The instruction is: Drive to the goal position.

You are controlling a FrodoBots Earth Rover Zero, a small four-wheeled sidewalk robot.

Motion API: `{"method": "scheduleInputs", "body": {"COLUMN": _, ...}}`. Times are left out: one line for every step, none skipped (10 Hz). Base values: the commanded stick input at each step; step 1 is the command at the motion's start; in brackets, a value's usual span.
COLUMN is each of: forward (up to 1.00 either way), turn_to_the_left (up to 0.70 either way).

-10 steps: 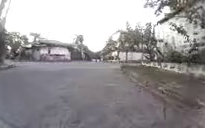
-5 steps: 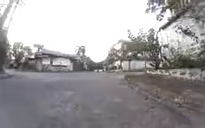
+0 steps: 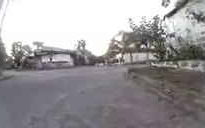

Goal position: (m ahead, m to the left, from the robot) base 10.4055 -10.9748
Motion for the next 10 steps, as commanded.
{"method": "scheduleInputs", "body": {"forward": 1.00, "turn_to_the_left": 0.04}}
{"method": "scheduleInputs", "body": {"forward": 1.00, "turn_to_the_left": 0.04}}
{"method": "scheduleInputs", "body": {"forward": 1.00, "turn_to_the_left": 0.04}}
{"method": "scheduleInputs", "body": {"forward": 1.00, "turn_to_the_left": 0.04}}
{"method": "scheduleInputs", "body": {"forward": 1.00, "turn_to_the_left": 0.04}}
{"method": "scheduleInputs", "body": {"forward": 1.00, "turn_to_the_left": 0.04}}
{"method": "scheduleInputs", "body": {"forward": 1.00, "turn_to_the_left": 0.04}}
{"method": "scheduleInputs", "body": {"forward": 1.00, "turn_to_the_left": 0.04}}
{"method": "scheduleInputs", "body": {"forward": 1.00, "turn_to_the_left": 0.04}}
{"method": "scheduleInputs", "body": {"forward": 1.00, "turn_to_the_left": 0.04}}
